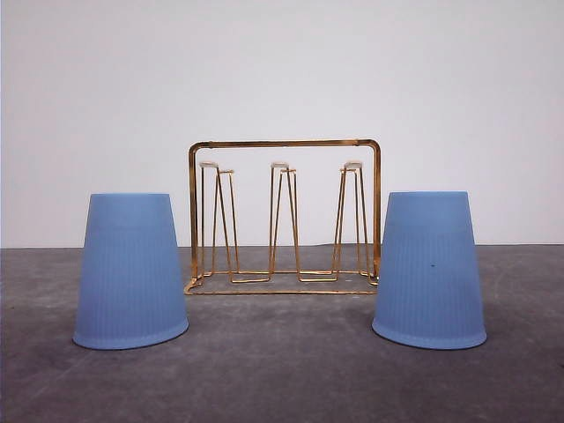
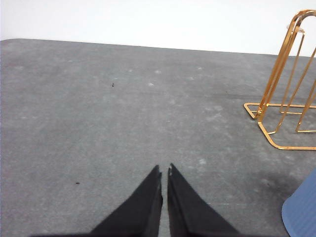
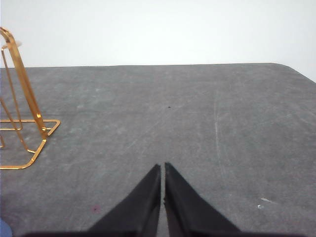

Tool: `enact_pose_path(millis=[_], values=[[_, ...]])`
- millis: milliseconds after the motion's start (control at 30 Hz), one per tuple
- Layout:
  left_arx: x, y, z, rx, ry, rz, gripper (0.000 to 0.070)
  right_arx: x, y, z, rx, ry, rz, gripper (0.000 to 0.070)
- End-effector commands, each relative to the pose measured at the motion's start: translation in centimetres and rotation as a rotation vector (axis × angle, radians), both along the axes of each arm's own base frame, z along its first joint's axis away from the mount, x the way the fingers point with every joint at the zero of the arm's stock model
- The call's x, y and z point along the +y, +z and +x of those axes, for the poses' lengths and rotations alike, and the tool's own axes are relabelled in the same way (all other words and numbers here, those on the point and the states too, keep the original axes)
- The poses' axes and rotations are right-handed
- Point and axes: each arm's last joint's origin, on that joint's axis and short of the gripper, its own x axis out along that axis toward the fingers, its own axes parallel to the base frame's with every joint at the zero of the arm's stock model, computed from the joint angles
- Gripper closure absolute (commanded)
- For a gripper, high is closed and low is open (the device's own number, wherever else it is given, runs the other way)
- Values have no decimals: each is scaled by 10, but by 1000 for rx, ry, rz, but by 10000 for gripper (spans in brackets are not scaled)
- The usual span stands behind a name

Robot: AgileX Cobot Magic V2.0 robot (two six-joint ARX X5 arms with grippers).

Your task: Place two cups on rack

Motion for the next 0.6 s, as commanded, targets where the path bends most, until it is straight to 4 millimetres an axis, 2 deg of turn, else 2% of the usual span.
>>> enact_pose_path(millis=[0, 167, 267, 400, 500, 567], values=[[0, -2, 1, -11, 0, 14, 700, 0, 0, 0, -8, 1, -4, 690], [0, 2, 1, -48, 7, -43, 700, 0, 5, 0, -55, -9, -2, 690], [0, 5, 2, -74, 20, -170, 700, 1, 7, 1, -80, 15, 13, 691], [0, 10, 2, -113, 32, -330, 700, 1, 13, 0, -130, 25, 154, 692], [0, 25, -1, -172, 30, -459, 698, 1, 25, -2, -157, 27, 251, 693], [1, 39, -4, -195, 29, -487, 696, 1, 39, -7, -168, 27, 283, 693]])
